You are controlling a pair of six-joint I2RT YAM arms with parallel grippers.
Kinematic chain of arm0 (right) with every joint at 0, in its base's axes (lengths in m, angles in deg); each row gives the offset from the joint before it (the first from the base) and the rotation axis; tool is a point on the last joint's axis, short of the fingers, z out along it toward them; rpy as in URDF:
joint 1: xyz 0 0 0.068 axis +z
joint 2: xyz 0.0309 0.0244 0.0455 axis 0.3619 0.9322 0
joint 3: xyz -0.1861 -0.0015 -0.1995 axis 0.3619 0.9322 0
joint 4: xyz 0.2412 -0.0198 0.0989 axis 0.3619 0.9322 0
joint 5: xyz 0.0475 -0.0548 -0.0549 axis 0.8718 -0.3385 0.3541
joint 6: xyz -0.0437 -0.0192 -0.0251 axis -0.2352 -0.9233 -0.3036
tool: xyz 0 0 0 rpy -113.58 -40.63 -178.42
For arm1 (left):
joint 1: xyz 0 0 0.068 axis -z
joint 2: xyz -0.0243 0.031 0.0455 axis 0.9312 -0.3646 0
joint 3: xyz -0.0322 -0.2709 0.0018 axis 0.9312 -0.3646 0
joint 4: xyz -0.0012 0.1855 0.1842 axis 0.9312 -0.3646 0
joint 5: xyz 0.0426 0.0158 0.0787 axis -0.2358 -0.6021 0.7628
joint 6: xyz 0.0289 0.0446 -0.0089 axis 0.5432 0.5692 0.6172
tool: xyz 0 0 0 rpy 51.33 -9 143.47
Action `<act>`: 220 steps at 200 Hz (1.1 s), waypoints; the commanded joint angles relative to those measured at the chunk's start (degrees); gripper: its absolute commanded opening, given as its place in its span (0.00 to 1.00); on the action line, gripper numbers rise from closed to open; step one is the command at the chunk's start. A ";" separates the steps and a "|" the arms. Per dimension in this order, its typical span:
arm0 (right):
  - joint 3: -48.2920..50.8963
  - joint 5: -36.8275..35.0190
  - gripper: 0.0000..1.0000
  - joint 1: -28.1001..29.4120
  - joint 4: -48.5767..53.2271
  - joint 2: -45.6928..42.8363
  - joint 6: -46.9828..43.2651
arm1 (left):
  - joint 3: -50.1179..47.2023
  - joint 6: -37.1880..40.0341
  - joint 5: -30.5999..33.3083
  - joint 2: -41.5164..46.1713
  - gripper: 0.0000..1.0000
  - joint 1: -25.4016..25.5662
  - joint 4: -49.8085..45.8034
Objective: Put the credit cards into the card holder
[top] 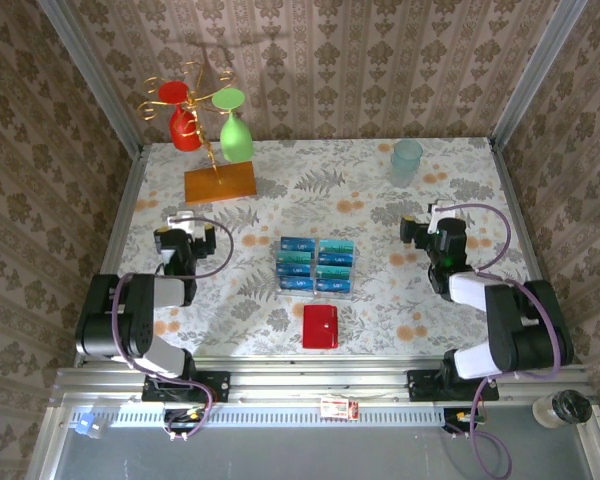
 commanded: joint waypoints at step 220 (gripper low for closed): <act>-10.16 -0.37 0.90 38.83 60.58 -10.55 27.47 | 7.91 -49.23 15.27 24.79 1.00 45.82 -76.03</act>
